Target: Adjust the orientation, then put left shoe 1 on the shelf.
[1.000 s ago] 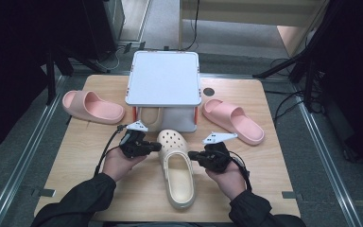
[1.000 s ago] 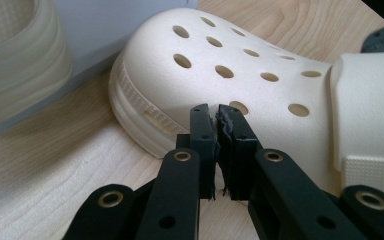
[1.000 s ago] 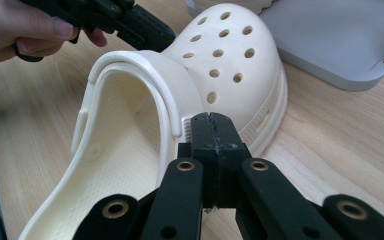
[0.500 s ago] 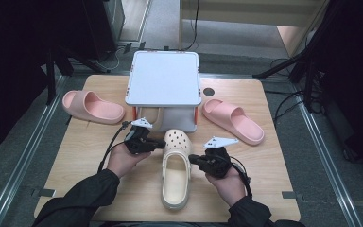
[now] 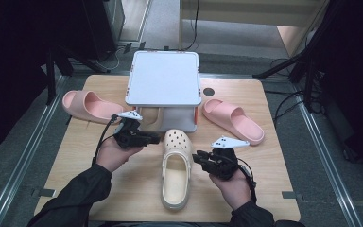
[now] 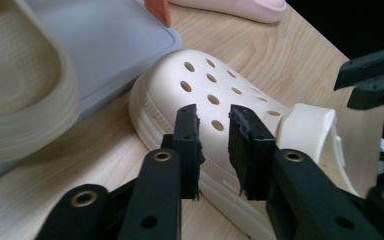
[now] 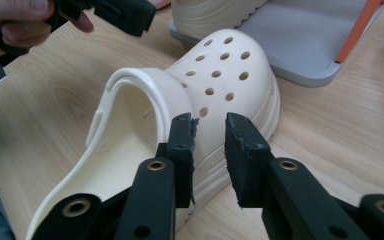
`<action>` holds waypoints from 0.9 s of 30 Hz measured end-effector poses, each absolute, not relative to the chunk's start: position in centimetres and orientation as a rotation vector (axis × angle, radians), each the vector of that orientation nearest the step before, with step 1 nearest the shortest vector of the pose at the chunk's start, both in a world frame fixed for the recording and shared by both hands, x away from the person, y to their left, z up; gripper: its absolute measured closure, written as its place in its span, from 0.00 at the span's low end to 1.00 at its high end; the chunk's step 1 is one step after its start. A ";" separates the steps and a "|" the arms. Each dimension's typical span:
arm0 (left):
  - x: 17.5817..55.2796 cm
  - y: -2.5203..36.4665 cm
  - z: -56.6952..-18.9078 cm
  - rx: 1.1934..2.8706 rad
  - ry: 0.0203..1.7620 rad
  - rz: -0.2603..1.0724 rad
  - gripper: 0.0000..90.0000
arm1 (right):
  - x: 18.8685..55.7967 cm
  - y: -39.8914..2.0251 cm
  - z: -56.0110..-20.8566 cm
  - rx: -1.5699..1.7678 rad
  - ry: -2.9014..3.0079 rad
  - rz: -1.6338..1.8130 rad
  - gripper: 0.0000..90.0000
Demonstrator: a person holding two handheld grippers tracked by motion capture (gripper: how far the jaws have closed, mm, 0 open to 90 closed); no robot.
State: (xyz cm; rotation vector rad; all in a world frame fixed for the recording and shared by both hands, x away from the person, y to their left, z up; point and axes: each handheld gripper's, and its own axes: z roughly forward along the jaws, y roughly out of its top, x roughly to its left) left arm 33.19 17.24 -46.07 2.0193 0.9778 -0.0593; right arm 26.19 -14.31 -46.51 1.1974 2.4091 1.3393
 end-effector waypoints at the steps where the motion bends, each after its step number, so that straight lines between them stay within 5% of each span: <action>1: 33.2 17.4 -45.8 2.019 0.973 -0.056 0.87 | 25.9 -14.3 -46.5 1.206 2.408 1.340 0.78; 10: 33.6 18.6 -43.3 2.019 0.947 0.000 0.95 | 24.6 -13.4 -47.0 1.266 2.405 1.334 0.62; 27: 36.9 20.7 -38.4 2.020 0.945 0.011 0.99 | 24.8 -12.2 -48.3 1.333 2.397 1.268 0.49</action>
